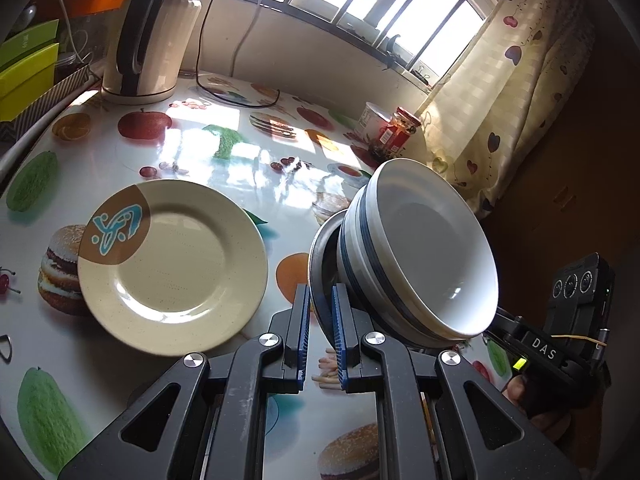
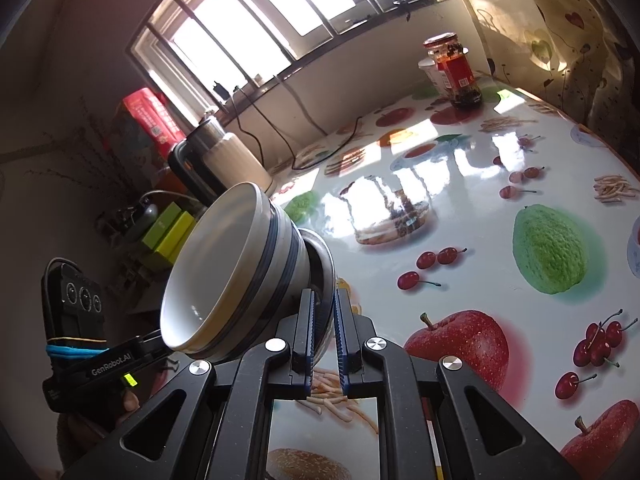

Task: Organize plates and bowls
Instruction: 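Carry the bowl stack with both tools over the cream plate stack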

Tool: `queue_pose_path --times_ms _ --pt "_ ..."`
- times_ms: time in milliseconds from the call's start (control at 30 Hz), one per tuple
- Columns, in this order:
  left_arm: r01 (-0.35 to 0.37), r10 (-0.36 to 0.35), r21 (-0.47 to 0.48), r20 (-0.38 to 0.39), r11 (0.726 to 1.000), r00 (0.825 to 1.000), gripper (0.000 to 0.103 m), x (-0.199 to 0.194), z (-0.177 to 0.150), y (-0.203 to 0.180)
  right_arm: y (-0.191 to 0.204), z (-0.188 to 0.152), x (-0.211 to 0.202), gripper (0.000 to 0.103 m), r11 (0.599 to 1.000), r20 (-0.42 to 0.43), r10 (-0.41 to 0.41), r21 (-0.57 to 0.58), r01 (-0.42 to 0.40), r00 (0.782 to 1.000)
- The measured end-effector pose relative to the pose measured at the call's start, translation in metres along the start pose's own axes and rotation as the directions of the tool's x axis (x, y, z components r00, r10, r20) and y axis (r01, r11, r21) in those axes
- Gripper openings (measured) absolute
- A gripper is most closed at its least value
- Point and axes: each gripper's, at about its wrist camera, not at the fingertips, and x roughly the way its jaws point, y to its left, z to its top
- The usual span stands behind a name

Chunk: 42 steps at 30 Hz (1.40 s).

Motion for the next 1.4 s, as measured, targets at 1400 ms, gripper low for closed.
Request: queue_pose_path --times_ms 1400 --pt "-0.132 0.138 -0.091 0.066 0.987 0.988 0.011 -0.038 0.025 0.069 0.063 0.019 0.084 0.01 0.99 -0.114 0.098 -0.087 -0.109 0.989"
